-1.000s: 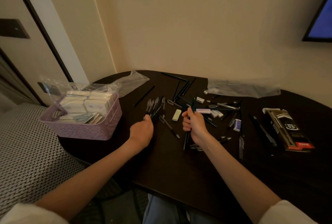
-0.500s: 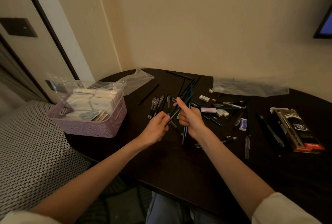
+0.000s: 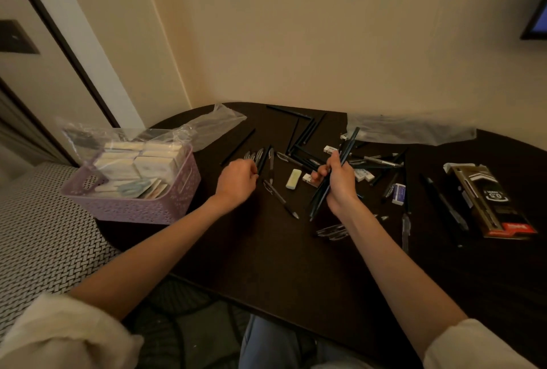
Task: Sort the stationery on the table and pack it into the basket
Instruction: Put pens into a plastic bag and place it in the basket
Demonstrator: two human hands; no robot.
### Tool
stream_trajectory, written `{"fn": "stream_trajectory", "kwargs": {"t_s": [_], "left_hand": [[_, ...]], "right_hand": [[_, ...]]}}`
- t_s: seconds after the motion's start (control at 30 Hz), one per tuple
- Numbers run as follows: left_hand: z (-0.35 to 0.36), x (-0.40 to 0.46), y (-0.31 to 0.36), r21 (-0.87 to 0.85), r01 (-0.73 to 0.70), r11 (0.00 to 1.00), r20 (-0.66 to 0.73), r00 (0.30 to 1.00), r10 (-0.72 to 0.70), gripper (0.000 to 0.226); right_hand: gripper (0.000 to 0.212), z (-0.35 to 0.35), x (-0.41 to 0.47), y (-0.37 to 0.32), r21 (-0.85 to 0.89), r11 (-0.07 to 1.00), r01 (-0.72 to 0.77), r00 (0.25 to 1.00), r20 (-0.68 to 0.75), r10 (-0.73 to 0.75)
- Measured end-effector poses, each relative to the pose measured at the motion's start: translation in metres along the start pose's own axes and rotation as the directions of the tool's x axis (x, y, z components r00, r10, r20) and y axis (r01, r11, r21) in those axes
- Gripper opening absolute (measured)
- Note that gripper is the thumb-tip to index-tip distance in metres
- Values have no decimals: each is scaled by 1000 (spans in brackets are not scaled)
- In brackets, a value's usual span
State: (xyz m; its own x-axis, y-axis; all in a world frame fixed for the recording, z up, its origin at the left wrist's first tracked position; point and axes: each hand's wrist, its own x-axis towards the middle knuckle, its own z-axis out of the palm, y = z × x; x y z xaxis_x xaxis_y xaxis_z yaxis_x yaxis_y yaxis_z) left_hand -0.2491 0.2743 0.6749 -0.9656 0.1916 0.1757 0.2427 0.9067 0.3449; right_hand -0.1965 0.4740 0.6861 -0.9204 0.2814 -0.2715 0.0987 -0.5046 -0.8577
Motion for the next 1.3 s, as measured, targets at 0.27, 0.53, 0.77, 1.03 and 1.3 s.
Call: {"fn": "stream_trajectory", "kwargs": {"t_s": [0.27,0.53,0.77,1.03,1.3], "left_hand": [[11,25,9,186,40,982,97,994,-59,12],[4,32,14,103,119,987,164,977,-135,18],[-19,21,15,-271,260,927,192,958,-213,13],[-27,13,38,-601,236,764,321,946,-39,11],[-13,90,-10,-121,172,978,-89,979,-183,20]], "right_hand": [[31,-4,3,3,38,999,-3,999,44,1],[29,-6,5,6,-18,1000,-18,998,64,19],[23,10,15,3,-108,991,-84,989,112,96],[22,45,49,-9,-214,973,-92,972,191,134],[32,54,90,-32,-293,952,-92,992,57,114]]}}
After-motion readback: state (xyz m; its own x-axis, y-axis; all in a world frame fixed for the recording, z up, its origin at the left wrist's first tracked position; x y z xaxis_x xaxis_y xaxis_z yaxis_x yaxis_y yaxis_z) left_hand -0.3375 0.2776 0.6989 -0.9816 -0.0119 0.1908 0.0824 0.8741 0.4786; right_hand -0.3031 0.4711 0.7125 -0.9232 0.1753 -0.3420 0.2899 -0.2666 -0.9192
